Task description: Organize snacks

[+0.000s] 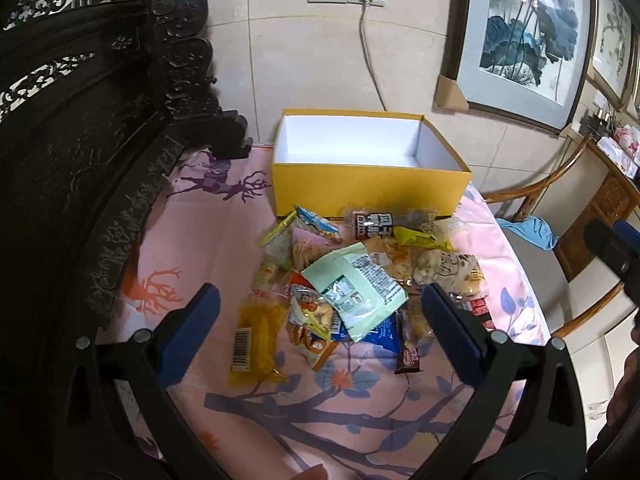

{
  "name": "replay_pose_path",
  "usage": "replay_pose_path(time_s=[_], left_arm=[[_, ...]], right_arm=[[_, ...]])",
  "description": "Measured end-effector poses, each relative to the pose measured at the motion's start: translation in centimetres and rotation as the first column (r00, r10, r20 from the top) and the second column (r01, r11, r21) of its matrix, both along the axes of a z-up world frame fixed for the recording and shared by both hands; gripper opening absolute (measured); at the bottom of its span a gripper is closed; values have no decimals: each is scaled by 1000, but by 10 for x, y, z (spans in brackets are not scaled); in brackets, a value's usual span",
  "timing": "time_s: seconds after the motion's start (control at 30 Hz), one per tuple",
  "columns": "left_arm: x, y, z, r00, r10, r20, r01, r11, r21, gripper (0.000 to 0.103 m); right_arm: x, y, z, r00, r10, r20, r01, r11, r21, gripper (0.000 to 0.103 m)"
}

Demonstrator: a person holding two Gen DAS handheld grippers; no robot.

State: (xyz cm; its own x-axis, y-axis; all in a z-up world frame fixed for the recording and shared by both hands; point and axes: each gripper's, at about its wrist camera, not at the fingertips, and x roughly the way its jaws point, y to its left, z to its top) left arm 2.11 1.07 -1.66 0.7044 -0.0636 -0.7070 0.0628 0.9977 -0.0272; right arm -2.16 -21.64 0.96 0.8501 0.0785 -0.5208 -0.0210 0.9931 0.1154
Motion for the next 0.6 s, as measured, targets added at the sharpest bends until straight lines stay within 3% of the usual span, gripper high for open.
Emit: replay_pose_path(time_s=[0.13,0.3,0.4,0.6], left_arm=[[3,-1,-2,1000,-17,-15,17,999,-31,101],[3,-3,-2,1000,-7,9,7,1000,14,101],[3,-2,-2,1000,-15,8,15,1000,-3,101],[5,0,-5,1000,-7,3,7,1000,-12,101]], right_arm=[[1,-6,1,1000,-25,-3,25,1000,2,102],[4,-9,-4,998,-45,-32,45,999,1,102],[7,-6,-8,998,-56,-38,54,998,-34,102],[10,-6,-12,998,-27,-52,29,999,30,102]])
